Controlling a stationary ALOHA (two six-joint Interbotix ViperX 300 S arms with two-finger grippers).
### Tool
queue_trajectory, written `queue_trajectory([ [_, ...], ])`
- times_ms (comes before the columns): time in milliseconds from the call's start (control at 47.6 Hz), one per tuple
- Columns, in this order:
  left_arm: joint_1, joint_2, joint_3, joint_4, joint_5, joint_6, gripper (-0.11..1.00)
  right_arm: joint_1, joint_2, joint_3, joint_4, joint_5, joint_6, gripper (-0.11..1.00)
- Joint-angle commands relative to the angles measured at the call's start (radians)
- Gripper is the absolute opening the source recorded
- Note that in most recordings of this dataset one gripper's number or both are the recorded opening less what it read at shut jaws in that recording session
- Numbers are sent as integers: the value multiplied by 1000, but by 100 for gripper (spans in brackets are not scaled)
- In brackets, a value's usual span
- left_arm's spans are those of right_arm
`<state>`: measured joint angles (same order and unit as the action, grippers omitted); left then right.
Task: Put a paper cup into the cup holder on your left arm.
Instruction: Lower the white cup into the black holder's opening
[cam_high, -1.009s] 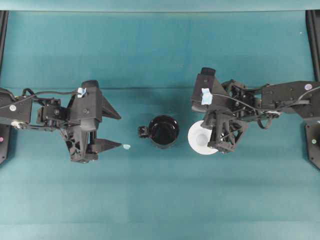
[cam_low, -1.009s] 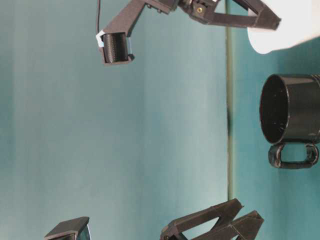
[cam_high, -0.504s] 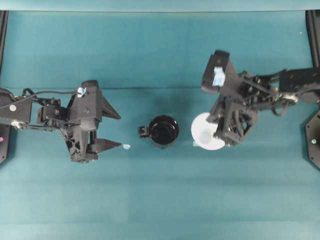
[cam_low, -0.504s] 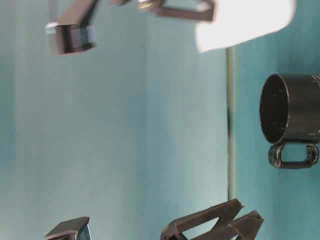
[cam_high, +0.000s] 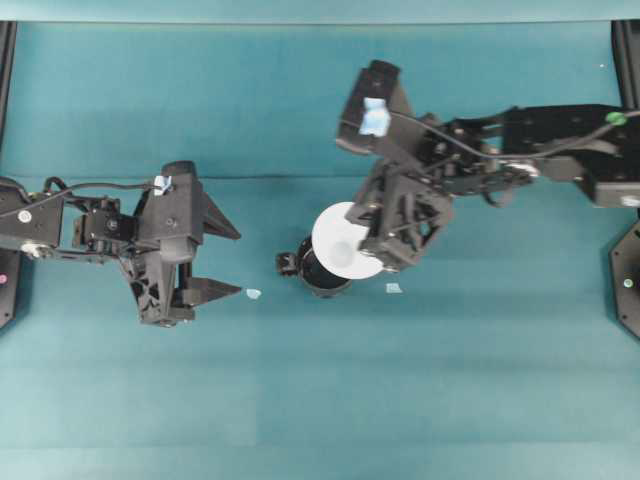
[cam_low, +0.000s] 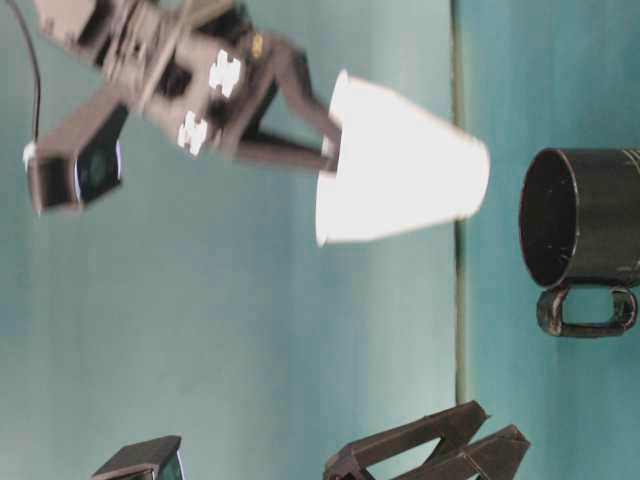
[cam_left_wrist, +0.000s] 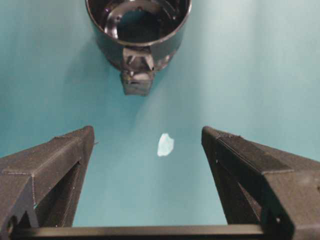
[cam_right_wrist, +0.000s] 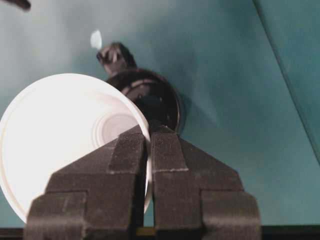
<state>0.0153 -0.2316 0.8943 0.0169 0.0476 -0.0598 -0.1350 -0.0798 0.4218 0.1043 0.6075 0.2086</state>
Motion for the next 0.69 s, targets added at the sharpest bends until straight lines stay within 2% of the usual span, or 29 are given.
queue_trajectory([
  [0, -2, -11, -9, 2, -6, 0, 91, 2, 15, -31, 0, -9, 3, 1],
  [336, -2, -11, -9, 2, -6, 0, 91, 17, 101, -31, -2, -49, 2, 1],
  [525, -2, -11, -11, 2, -6, 0, 91, 14, 123, -18, -31, -80, 0, 1],
  [673, -2, -8, -15, 3, -9, 0, 91, 11, 130, -12, -34, -94, 2, 1],
])
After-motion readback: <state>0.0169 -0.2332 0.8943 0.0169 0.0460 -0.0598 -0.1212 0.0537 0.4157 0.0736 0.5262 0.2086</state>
